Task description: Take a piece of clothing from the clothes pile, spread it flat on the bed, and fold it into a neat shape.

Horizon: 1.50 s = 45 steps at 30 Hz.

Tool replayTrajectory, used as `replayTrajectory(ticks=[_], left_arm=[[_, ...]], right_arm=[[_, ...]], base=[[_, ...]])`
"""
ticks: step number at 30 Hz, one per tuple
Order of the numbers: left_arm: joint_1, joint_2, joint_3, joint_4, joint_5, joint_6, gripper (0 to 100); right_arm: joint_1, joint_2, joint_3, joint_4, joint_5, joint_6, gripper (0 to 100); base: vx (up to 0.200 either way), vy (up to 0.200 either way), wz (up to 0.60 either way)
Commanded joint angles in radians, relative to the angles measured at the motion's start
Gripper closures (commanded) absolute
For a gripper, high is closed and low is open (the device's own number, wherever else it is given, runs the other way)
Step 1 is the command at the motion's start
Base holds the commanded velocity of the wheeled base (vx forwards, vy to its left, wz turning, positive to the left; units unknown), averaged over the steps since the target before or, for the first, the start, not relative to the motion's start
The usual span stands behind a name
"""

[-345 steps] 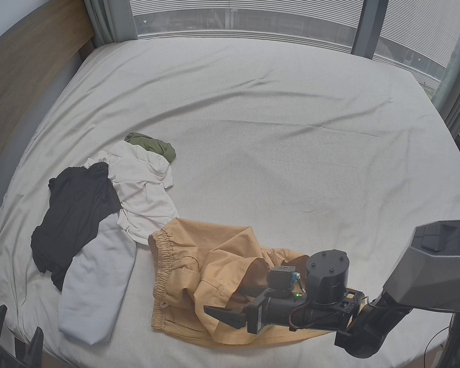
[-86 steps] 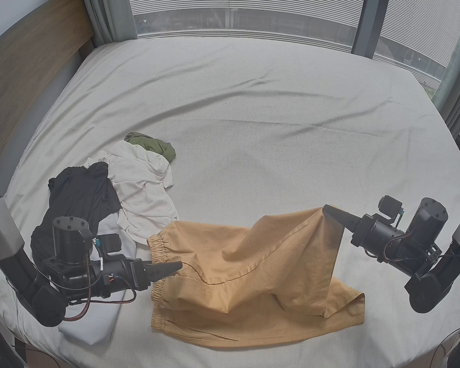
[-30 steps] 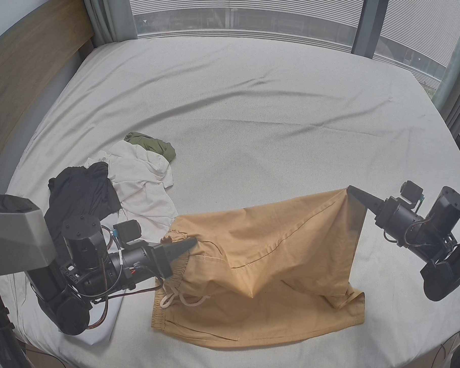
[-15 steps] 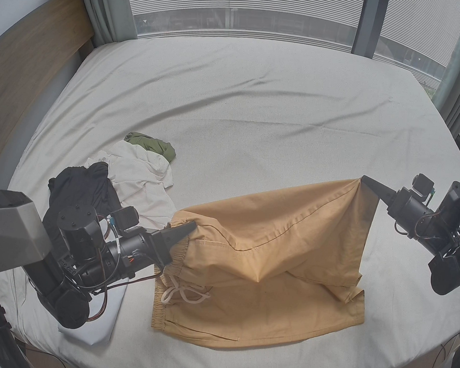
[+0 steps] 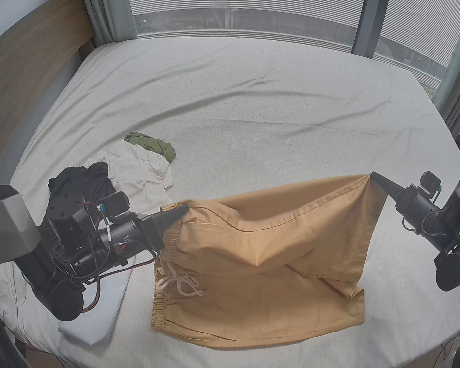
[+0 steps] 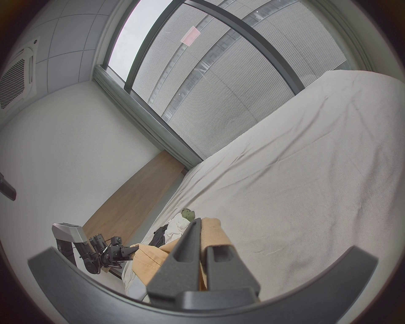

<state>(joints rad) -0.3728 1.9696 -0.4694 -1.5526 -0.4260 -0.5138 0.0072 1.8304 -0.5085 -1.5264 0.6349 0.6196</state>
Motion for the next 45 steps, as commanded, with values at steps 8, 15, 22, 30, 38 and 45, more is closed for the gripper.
replayTrajectory(ticks=[8,15,22,30,38,45], left_arm=[[0.002,-0.049,-0.015,-0.004,0.0,-0.012,100],[0.009,-0.081,-0.018,-0.006,0.0,-0.048,100],[0.018,-0.098,-0.028,-0.006,0.001,-0.051,100],[0.035,-0.103,-0.04,-0.008,0.001,-0.051,100],[0.057,-0.103,-0.055,-0.008,0.001,-0.052,100],[0.072,-0.1,-0.072,-0.008,0.004,-0.075,100]], right_arm=[[-0.026,0.004,-0.012,0.0,0.0,0.0,100],[-0.033,0.007,-0.015,0.0,0.0,0.0,100],[-0.047,0.01,-0.021,0.0,0.0,0.0,100],[-0.059,0.041,-0.024,-0.001,0.0,0.0,100],[-0.078,0.078,-0.033,-0.008,0.0,-0.001,100],[-0.092,0.084,-0.036,-0.009,0.02,0.0,100]], base=[[0.0,0.0,0.0],[0.0,0.0,0.0],[0.0,0.0,0.0],[0.0,0.0,0.0],[0.0,0.0,0.0],[0.0,0.0,0.0]])
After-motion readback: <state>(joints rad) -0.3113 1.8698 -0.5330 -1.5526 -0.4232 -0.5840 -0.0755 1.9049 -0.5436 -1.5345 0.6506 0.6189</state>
